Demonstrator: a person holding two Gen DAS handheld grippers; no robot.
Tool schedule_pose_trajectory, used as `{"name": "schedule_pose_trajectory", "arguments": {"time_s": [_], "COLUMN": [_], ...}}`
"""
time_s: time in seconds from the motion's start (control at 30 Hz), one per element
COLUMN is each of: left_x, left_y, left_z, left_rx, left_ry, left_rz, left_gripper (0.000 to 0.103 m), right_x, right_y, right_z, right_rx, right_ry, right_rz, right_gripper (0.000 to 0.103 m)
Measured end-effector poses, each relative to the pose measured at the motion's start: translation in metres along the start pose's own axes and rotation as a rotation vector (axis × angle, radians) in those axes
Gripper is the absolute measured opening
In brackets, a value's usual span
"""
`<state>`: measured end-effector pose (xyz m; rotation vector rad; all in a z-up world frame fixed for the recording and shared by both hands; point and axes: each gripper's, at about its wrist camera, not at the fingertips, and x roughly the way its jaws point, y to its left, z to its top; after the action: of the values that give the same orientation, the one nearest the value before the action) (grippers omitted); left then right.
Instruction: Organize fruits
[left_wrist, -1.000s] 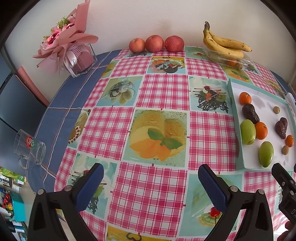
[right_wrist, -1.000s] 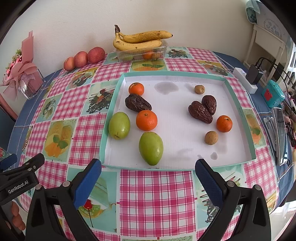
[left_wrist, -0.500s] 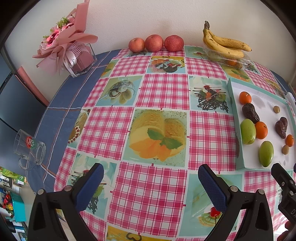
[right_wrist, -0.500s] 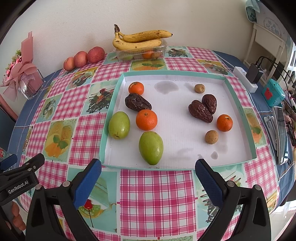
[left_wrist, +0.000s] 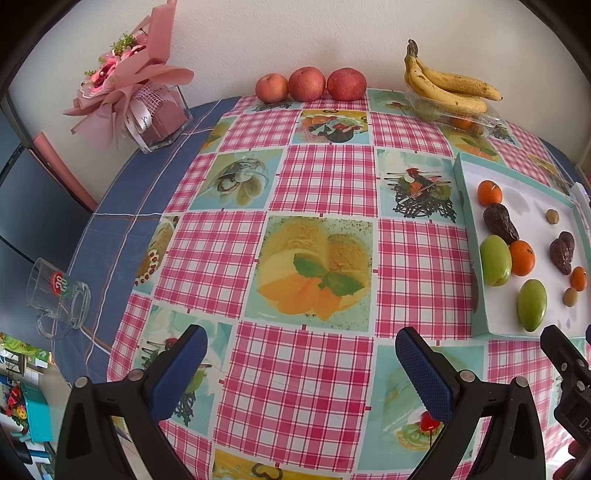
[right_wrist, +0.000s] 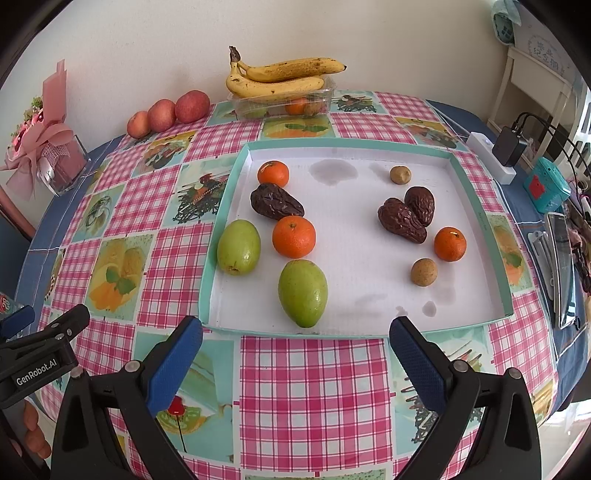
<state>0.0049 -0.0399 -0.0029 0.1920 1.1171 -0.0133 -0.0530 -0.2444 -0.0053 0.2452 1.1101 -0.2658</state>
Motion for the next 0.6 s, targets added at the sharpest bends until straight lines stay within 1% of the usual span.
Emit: {"name": "schedule_pose_trajectory", "arguments": {"time_s": [0.6], "left_x": [0.0023], "left_y": [0.0017], "left_z": [-0.0008], "left_rx": [-0.003], "left_ry": [0.009], "left_rz": [0.002], "left_gripper": [0.103], "right_x": [0.0003], "right_y": [0.0006], "right_z": [0.0003], "right_rx": [0.000], "right_ry": [0.000], "right_rz": [-0.001], "right_gripper": [0.101]}}
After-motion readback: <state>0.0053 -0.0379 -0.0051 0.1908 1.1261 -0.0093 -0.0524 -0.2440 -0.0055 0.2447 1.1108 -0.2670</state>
